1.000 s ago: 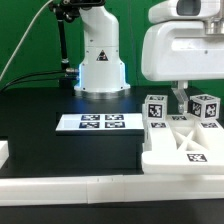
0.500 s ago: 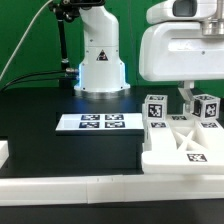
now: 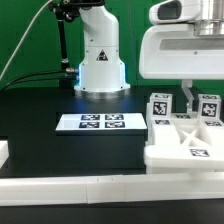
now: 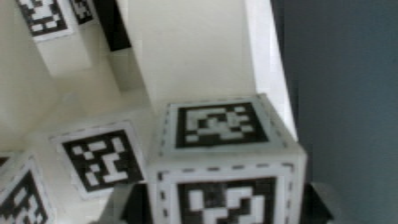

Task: Assemble chair

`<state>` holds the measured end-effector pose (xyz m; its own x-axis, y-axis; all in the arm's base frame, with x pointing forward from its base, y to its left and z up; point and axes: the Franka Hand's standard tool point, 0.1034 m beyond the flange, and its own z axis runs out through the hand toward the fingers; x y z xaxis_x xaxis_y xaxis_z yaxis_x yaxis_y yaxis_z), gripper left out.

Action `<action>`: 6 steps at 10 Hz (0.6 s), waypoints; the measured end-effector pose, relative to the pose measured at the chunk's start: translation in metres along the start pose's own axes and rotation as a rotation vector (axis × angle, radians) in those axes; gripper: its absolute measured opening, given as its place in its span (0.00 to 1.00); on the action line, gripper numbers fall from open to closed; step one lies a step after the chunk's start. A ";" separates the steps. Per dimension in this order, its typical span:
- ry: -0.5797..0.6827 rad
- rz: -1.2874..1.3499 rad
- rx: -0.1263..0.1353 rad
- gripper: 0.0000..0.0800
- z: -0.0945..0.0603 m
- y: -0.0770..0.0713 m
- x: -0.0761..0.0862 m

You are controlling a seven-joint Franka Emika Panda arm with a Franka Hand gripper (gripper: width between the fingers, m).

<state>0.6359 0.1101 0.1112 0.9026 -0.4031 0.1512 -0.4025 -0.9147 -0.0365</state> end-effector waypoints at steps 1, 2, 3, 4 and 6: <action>0.000 0.064 -0.005 0.36 0.000 0.004 0.002; 0.002 0.117 -0.009 0.36 0.001 0.008 0.005; 0.003 0.114 -0.010 0.36 0.001 0.009 0.005; 0.003 0.112 -0.009 0.43 0.001 0.009 0.005; 0.003 0.111 -0.009 0.68 0.001 0.009 0.005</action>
Offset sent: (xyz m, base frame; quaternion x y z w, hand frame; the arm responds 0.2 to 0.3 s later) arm 0.0000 0.0000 0.0000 0.0000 0.0000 0.0000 1.0000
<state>0.6371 0.1002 0.1110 0.8517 -0.5022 0.1495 -0.5016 -0.8639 -0.0443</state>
